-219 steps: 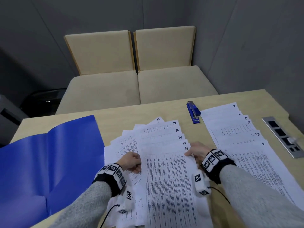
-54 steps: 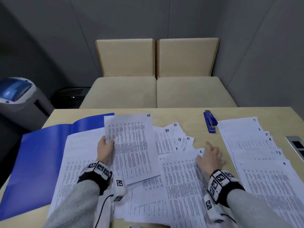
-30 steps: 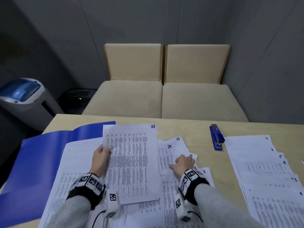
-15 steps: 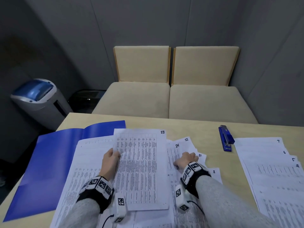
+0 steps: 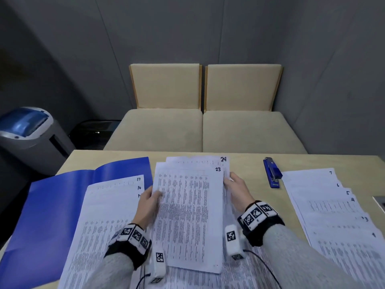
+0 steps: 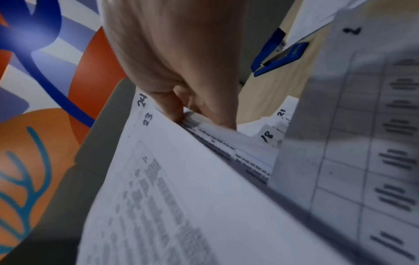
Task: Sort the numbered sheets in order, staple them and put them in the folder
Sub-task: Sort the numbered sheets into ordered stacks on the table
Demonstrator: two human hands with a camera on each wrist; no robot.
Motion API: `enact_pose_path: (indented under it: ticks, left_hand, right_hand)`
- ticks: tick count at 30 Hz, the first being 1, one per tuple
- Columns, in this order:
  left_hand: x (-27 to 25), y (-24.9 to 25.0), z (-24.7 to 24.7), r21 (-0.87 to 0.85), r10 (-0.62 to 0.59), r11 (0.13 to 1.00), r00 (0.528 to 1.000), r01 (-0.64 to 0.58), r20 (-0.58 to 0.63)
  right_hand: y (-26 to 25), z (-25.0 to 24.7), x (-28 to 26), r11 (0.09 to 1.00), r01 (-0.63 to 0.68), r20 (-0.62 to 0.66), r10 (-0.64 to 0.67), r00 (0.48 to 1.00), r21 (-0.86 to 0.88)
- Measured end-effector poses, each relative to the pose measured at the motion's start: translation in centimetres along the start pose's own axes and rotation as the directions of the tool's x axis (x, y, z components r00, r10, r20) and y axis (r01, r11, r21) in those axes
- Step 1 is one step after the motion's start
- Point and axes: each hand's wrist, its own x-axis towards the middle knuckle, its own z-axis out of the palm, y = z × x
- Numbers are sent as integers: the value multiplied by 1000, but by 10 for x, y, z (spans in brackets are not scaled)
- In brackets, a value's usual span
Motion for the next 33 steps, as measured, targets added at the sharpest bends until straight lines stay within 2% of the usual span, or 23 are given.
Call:
enact_pose_path:
  ticks: [3,6,12,14,15,17,18,20,22,24,27,29,31,33]
  left_hand:
    - [5,-1,5,63,27,998,999,-28,18]
    - [7,-3,4,80,10,997,1000,-12,18]
    - [11,-19,0,144,0,990,1000,2,-15]
    - [12,-24,-4,102,-13,995,1000,16,-27]
    - [13,-26,-6,96,-6,995,1000,9,-27]
    - [16,-32,-10,140,-3,990,1000,7,-23]
    - [17,-33,-11,176,-2,984,1000,7,-29]
    - [20,-35,-11,253,16,968,999,-6,-39]
    - [22,-34,-8,279,31,960,999,-22,-28]
    - [21,-33,-6,277,42,960,999,-41,0]
    - [24,-32,-4,291,40,956,999,-44,18]
    - [25,-35,-4,305,33,952,999,-41,31]
    - [27,-38,-5,310,18,950,999,-25,26]
    - [28,-42,-9,307,11,952,1000,-16,17]
  right_hand:
    - [-4,1,-7,980,-38,71,24,997,193]
    - [-7,3,-8,962,-45,121,12,993,270]
    - [3,8,1,975,-151,141,128,982,162]
    - [6,-3,21,994,-105,-24,105,994,9]
    - [7,-11,31,982,-79,-159,52,986,-170]
    - [8,-29,51,857,-163,-384,-44,922,-489]
    - [10,-34,59,789,-225,-422,-47,905,-572]
    - [15,-37,71,682,-284,-393,-6,920,-674]
    - [18,-31,77,587,-277,-335,10,942,-761]
    - [22,-26,80,541,-268,-321,-4,947,-797]
    - [24,-24,78,568,-269,-352,-39,935,-778]
    - [23,-27,76,631,-240,-351,-55,935,-738]
    - [16,-30,69,697,-165,-320,-97,942,-698]
    - [5,-35,56,701,-68,-259,-170,951,-710]
